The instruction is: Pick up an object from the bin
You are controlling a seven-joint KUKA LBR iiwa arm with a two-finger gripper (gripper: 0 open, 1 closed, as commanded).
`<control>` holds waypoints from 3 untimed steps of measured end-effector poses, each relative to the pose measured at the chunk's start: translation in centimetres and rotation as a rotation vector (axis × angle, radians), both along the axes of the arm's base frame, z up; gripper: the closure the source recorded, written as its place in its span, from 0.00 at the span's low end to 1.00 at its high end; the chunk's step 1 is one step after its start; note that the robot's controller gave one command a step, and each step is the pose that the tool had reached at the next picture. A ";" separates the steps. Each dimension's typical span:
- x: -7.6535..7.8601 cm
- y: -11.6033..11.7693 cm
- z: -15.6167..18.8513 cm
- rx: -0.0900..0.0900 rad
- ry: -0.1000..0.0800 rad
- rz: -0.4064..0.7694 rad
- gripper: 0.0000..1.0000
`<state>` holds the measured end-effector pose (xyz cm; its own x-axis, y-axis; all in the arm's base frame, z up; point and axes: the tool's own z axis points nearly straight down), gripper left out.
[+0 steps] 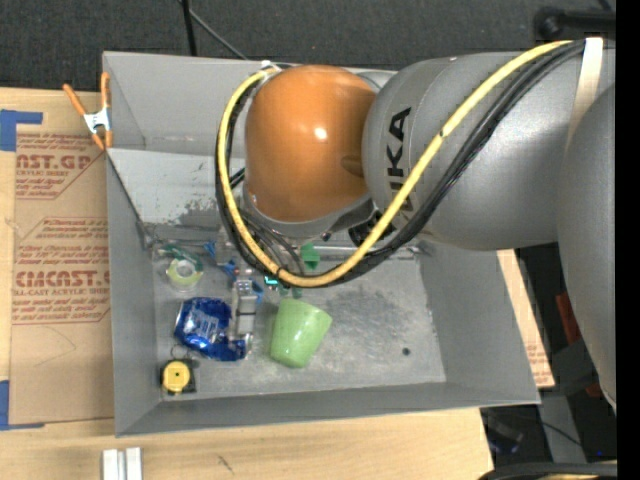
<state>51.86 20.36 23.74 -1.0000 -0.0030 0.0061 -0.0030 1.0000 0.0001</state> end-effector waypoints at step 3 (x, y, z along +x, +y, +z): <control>-2.0 -2.9 -13.8 -0.001 -0.006 -0.429 0.00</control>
Offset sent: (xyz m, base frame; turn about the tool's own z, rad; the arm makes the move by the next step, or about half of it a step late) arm -0.0338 -0.0156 -0.1674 0.1289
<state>49.84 17.41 9.94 -0.9105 0.4136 0.0005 0.4136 0.9105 0.0005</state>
